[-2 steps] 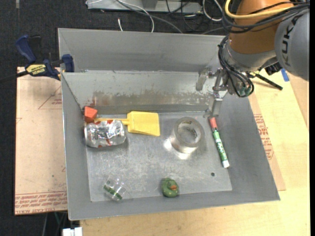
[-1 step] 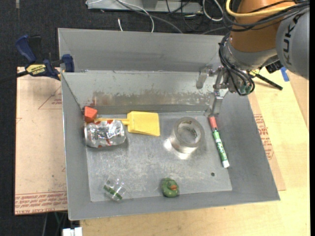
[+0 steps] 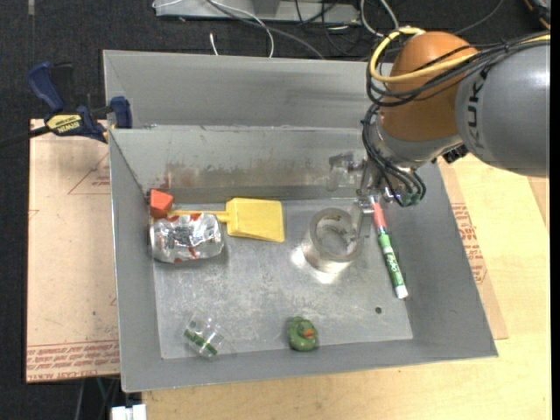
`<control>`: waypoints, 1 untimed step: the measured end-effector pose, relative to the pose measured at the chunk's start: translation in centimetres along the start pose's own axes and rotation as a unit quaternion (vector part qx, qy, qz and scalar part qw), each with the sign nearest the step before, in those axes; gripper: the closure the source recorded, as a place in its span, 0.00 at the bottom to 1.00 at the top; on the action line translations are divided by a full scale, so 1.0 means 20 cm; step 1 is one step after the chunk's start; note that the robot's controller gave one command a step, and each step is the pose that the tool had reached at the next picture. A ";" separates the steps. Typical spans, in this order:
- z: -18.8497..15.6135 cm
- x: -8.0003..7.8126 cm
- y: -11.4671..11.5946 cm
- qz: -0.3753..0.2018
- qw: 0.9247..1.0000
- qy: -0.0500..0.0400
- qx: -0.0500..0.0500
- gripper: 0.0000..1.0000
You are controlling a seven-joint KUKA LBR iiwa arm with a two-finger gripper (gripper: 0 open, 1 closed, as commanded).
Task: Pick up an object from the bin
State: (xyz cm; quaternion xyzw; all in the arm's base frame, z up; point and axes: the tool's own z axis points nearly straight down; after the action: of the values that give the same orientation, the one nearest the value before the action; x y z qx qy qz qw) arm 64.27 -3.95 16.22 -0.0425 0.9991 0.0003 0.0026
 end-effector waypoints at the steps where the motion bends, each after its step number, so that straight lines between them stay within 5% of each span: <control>1: 0.44 0.07 0.08 -0.043 0.999 0.000 0.002 0.00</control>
Offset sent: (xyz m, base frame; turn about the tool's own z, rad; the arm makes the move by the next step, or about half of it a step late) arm 0.0133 0.0057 -0.0922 -0.1974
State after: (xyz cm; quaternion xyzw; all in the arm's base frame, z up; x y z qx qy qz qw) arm 62.69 -2.49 7.46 -0.0858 0.9963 -0.0017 0.0026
